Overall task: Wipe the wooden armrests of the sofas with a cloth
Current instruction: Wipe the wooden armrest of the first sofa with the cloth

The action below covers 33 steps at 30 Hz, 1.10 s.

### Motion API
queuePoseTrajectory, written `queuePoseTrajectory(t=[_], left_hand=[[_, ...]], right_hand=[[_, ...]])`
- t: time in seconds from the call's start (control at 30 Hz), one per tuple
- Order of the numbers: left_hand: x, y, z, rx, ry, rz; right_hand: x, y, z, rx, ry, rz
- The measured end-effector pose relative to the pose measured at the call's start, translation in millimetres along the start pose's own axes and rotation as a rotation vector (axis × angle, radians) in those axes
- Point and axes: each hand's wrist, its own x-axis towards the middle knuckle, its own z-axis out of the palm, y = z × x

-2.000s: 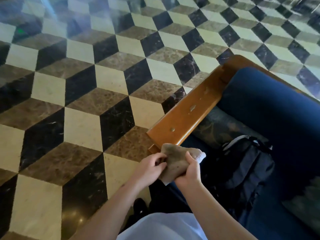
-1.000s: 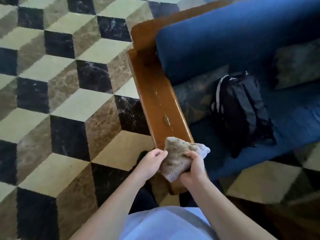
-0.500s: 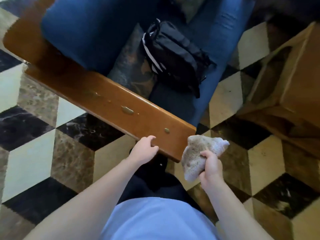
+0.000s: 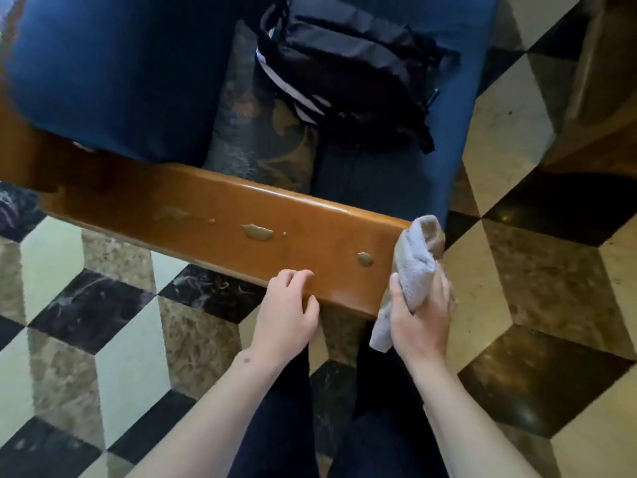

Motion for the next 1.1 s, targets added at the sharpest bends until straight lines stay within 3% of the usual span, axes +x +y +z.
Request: queuePoseTrajectory(t=[0.13, 0.23, 0.33, 0.5, 0.63, 0.87, 0.97, 1.03, 1.1], left_hand=[[13, -13, 15, 0.023, 0.013, 0.168], [22, -26, 15, -0.034, 0.031, 0.195], [32, -37, 6, -0.124, 0.023, 0.171], [38, -42, -5, -0.311, 0.022, -0.031], [34, -41, -10, -0.351, 0.004, -0.043], [29, -48, -12, -0.284, -0.022, -0.068], [29, -44, -10, -0.129, -0.05, 0.004], [31, -38, -7, -0.052, -0.04, 0.071], [32, -33, -3, 0.002, -0.033, 0.076]], right_hand=[[10, 7, 39, -0.196, 0.15, -0.115], [15, -4, 68, -0.272, 0.297, -0.183], [21, -17, 89, -0.443, 0.299, -0.28], [33, -25, 101, -0.758, 0.023, -0.542], [40, -16, 90, -0.822, -0.178, -0.976], [75, 4, 41, -0.896, -0.709, -1.461], [104, 16, 6, -0.924, -0.737, -1.45], [110, 29, -10, -0.899, -0.535, -1.238], [91, 33, -8, -0.824, -0.211, -0.862]])
